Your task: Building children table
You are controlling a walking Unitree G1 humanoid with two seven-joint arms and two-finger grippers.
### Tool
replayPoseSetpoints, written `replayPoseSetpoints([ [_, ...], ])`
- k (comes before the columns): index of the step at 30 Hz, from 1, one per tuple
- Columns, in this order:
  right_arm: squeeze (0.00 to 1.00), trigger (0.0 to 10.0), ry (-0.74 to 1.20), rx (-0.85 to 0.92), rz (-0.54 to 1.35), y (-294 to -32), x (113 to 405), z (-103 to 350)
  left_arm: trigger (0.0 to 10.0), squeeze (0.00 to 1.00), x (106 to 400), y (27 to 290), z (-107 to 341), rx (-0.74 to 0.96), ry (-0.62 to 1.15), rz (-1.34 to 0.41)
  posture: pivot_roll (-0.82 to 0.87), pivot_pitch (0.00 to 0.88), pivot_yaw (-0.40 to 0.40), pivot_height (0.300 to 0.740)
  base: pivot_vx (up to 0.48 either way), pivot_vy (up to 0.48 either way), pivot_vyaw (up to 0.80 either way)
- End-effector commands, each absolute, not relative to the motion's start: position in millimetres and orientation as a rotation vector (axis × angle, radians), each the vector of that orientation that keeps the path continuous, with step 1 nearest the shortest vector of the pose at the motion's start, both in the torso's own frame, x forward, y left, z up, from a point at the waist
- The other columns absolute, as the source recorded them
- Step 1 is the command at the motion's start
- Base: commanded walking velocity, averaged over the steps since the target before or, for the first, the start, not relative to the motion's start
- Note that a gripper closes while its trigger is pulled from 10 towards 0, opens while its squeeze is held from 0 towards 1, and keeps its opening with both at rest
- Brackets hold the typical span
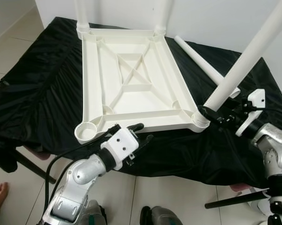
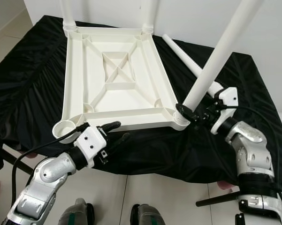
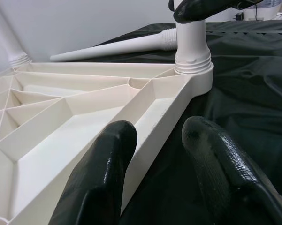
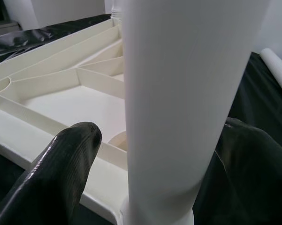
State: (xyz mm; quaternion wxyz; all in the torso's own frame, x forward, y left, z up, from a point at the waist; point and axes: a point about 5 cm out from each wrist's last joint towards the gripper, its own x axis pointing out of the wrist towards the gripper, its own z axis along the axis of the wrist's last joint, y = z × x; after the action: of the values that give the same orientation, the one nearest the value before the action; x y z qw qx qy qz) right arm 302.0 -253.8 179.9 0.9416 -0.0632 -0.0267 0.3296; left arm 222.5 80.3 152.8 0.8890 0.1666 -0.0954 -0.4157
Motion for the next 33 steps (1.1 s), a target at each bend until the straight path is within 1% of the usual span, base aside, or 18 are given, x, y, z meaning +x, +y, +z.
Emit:
replayPoseSetpoints([
  [1, 0.00, 9.8, -0.047, -0.139, 0.670, -258.1, 304.4, 179.9, 10.0, 0.00, 224.1, 80.7, 150.3, 0.337, -0.188, -0.836, 0.05, 0.074, -0.079, 0.740, 0.000, 0.000, 0.00],
  [3, 0.00, 9.8, -0.047, -0.139, 0.670, -258.1, 304.4, 179.9, 10.0, 0.00, 224.1, 80.7, 150.3, 0.337, -0.188, -0.836, 0.05, 0.074, -0.079, 0.740, 0.000, 0.000, 0.00],
  [4, 0.00, 1.1, -0.049, -0.138, 0.675, -258.8, 307.5, 179.7, 10.0, 0.00, 224.2, 80.8, 150.7, 0.337, -0.189, -0.836, 0.05, 0.075, -0.076, 0.740, 0.000, 0.000, 0.00],
  [5, 0.00, 0.6, -0.048, -0.139, 0.684, -258.1, 309.3, 178.6, 10.0, 0.00, 223.9, 80.9, 150.8, 0.338, -0.189, -0.837, 0.05, 0.075, -0.076, 0.740, 0.000, 0.000, 0.00],
  [6, 0.00, 0.6, -0.048, -0.139, 0.684, -258.1, 309.3, 178.6, 10.0, 0.00, 223.9, 80.9, 150.8, 0.338, -0.189, -0.837, 0.05, 0.075, -0.076, 0.740, 0.000, 0.000, 0.00],
  [7, 0.00, 0.0, -0.040, -0.142, 0.699, -257.2, 309.8, 176.6, 10.0, 0.00, 223.6, 80.9, 151.0, 0.339, -0.189, -0.838, 0.05, 0.077, -0.074, 0.740, 0.000, 0.000, 0.00],
  [21, 0.00, 0.0, -0.022, -0.134, 0.732, -265.0, 306.9, 172.5, 10.0, 0.00, 221.6, 80.5, 151.2, 0.332, -0.183, -0.842, 0.05, 0.088, -0.077, 0.740, 0.000, 0.000, 0.00],
  [22, 0.00, 10.0, -0.024, -0.131, 0.718, -264.3, 306.1, 172.1, 10.0, 0.00, 221.2, 80.4, 150.8, 0.328, -0.182, -0.842, 0.04, 0.089, -0.077, 0.740, 0.000, 0.000, 0.00],
  [33, 0.00, 10.0, -0.134, -0.041, 0.595, -242.0, 296.9, 177.5, 10.0, 0.00, 218.6, 78.8, 148.0, 0.317, -0.175, -0.847, 0.03, 0.087, -0.085, 0.740, 0.000, 0.000, 0.00],
])
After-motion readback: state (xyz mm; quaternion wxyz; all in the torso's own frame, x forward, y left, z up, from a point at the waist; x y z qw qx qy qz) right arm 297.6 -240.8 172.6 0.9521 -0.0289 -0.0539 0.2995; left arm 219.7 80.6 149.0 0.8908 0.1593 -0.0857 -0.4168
